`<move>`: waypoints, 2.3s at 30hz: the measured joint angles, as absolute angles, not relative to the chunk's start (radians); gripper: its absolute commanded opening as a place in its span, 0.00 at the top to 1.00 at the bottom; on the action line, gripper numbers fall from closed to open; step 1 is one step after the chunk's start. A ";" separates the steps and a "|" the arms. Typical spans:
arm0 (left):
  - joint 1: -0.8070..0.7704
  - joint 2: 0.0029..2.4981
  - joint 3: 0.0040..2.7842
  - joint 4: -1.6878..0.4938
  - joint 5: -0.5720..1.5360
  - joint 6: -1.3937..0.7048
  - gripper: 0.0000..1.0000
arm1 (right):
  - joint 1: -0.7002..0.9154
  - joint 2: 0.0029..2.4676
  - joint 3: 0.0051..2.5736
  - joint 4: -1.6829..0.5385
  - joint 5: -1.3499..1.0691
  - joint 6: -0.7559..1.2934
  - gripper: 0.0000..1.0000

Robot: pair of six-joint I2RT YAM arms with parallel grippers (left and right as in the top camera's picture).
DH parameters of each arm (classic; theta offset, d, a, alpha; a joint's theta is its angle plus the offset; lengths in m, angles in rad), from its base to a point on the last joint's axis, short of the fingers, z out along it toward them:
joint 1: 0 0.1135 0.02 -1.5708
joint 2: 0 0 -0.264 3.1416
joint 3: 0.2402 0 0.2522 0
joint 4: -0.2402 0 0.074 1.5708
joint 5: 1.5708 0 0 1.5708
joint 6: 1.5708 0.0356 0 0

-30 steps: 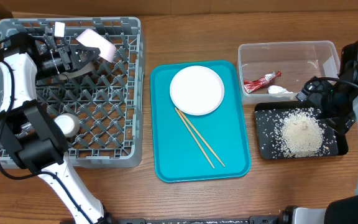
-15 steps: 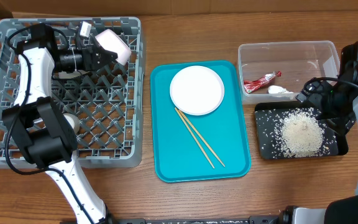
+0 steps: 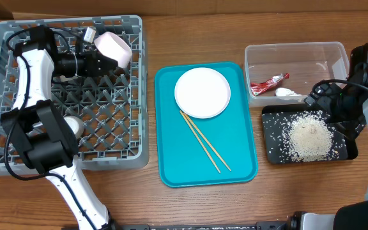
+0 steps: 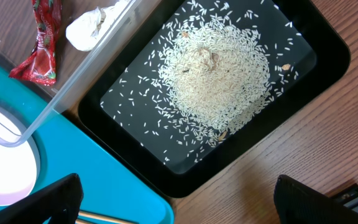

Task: Sort waste into correct bins and load items into the dishwasher
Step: 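Carry the pink bowl to the rack's back row and stand it upright, then return the left gripper to the teal tray above the chopsticks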

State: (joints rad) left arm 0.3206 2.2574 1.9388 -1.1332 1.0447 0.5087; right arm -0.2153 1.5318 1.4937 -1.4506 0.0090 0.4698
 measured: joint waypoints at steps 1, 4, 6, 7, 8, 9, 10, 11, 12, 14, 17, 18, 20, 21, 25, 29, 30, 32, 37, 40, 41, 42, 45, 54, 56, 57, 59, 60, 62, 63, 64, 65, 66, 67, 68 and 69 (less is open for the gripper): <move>0.326 2.257 1.939 -1.133 1.039 0.508 0.96 | -0.215 1.532 1.494 -1.450 0.008 0.470 0.00; 0.345 2.257 1.939 -1.130 1.047 0.509 0.96 | -0.215 1.532 1.494 -1.450 0.008 0.470 0.00; 0.355 2.257 1.939 -1.130 1.074 0.509 0.96 | -0.216 1.532 1.494 -1.451 0.008 0.469 0.00; 0.359 2.257 1.939 -1.130 1.092 0.509 0.96 | -0.215 1.532 1.494 -1.452 0.009 0.470 0.00; 0.362 2.257 1.939 -1.130 1.106 0.510 0.96 | -0.215 1.532 1.494 -1.453 0.009 0.470 0.00; 0.364 2.257 1.939 -1.129 1.129 0.514 0.96 | -0.215 1.532 1.494 -1.454 0.008 0.469 0.00; 0.368 2.257 1.939 -1.130 1.145 0.518 0.96 | -0.215 1.532 1.494 -1.456 0.009 0.470 0.00; 0.369 2.257 1.939 -1.130 1.158 0.523 0.96 | -0.216 1.532 1.494 -1.459 0.009 0.470 0.00; 0.369 2.258 1.938 -1.130 1.184 0.529 0.96 | -0.216 1.532 1.494 -1.459 0.008 0.469 0.00; 0.372 2.258 1.938 -1.129 1.200 0.532 0.96 | -0.215 1.532 1.494 -1.459 0.009 0.470 0.00; 0.379 2.258 1.938 -1.126 1.218 0.532 0.96 | -0.215 1.532 1.494 -1.459 0.008 0.470 0.00; 0.381 2.258 1.938 -1.126 1.219 0.532 0.96 | -0.215 1.532 1.494 -1.459 0.008 0.470 0.00; 0.382 2.258 1.938 -1.129 1.216 0.532 0.96 | -0.216 1.532 1.494 -1.459 0.009 0.470 0.00; 0.382 2.258 1.938 -1.137 1.206 0.532 0.96 | -0.215 1.532 1.494 -1.459 0.009 0.469 0.00; 0.386 2.258 1.938 -1.168 1.153 0.533 0.62 | -0.215 1.532 1.494 -1.459 0.008 0.470 0.00; 0.387 2.258 1.938 -1.190 1.100 0.544 0.55 | -0.215 1.532 1.494 -1.458 0.009 0.470 0.00; 0.387 2.258 1.938 -1.192 1.092 0.544 0.54 | -0.215 1.532 1.494 -1.457 0.009 0.469 0.00; 0.387 2.257 1.938 -1.200 1.079 0.544 0.54 | -0.215 1.532 1.494 -1.458 0.009 0.470 0.00; 0.387 2.233 1.938 -1.208 1.017 0.533 0.54 | -0.215 1.532 1.494 -1.458 0.009 0.470 0.00; 0.378 2.171 1.937 -1.209 0.933 0.502 0.48 | -0.216 1.532 1.494 -1.459 0.009 0.469 0.00; 0.375 2.147 1.937 -1.209 0.906 0.492 0.46 | -0.215 1.532 1.494 -1.458 0.009 0.470 0.00; 0.370 2.120 1.937 -1.208 0.875 0.479 0.44 | -0.215 1.532 1.494 -1.458 0.009 0.470 0.00; 0.324 2.025 1.937 -1.224 0.770 0.432 0.46 | -0.215 1.532 1.494 -1.459 0.009 0.470 0.00; 0.050 1.947 1.938 -1.382 0.597 0.371 0.63 | -0.215 1.532 1.494 -1.458 0.010 0.469 0.00; -0.013 1.947 1.938 -1.404 0.557 0.364 0.62 | -0.215 1.532 1.494 -1.458 0.011 0.469 0.00; -0.043 1.947 1.938 -1.409 0.540 0.361 0.62 | -0.215 1.532 1.494 -1.458 0.011 0.469 0.00; -0.116 1.947 1.938 -1.420 0.496 0.349 0.61 | -0.215 1.532 1.494 -1.458 0.012 0.469 0.00; -0.152 1.947 1.938 -1.429 0.466 0.339 0.61 | -0.215 1.532 1.494 -1.458 0.011 0.469 0.00; -0.206 1.947 1.929 -1.434 0.402 0.316 0.61 | -0.215 1.532 1.494 -1.459 0.012 0.462 0.00; -0.224 1.947 1.922 -1.436 0.379 0.305 0.61 | -0.215 1.532 1.494 -1.459 0.012 0.459 0.00; -0.243 1.947 1.909 -1.436 0.347 0.289 0.61 | -0.215 1.532 1.494 -1.459 0.012 0.456 0.00; -0.256 1.947 1.894 -1.436 0.323 0.278 0.61 | -0.215 1.532 1.494 -1.459 0.012 0.453 0.00; -0.264 1.947 1.876 -1.436 0.302 0.263 0.61 | -0.215 1.532 1.494 -1.460 0.012 0.450 0.00; -0.268 1.947 1.856 -1.436 0.286 0.249 0.61 | -0.215 1.532 1.494 -1.459 0.012 0.447 0.00; -0.269 1.947 1.832 -1.438 0.269 0.231 0.61 | -0.215 1.532 1.494 -1.459 0.012 0.447 0.00; -0.269 1.948 1.812 -1.438 0.257 0.213 0.61 | -0.215 1.532 1.494 -1.459 0.012 0.445 0.00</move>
State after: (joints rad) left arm -0.2687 1.9480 1.8118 -1.4376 0.2569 0.2131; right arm -0.2153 1.5318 1.4937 -1.4590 0.0120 0.4446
